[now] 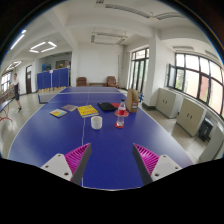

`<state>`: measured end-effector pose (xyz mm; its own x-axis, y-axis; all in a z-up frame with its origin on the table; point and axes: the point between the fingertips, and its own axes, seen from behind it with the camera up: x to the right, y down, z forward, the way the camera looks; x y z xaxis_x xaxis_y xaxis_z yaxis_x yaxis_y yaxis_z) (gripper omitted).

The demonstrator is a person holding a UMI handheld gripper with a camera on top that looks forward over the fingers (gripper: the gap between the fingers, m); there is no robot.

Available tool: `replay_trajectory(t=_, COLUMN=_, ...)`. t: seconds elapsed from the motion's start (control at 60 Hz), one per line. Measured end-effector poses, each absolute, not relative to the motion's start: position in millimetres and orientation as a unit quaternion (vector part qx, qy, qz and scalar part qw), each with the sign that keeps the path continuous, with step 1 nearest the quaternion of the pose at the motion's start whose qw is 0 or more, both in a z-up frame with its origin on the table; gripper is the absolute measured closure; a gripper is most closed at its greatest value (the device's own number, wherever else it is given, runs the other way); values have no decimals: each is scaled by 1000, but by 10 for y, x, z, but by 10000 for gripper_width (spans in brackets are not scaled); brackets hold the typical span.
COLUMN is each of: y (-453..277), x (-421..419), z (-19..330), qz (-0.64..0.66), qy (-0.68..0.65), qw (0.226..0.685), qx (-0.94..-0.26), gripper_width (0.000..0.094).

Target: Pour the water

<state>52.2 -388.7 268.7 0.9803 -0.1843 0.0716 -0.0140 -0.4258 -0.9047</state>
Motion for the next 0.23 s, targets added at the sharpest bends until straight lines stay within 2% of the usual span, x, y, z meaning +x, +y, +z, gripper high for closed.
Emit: replay_trajectory(t=0.233, y=-4074, x=540, z=2783, qz=-92, qy=55, qw=542, qx=-834, gripper_width=84)
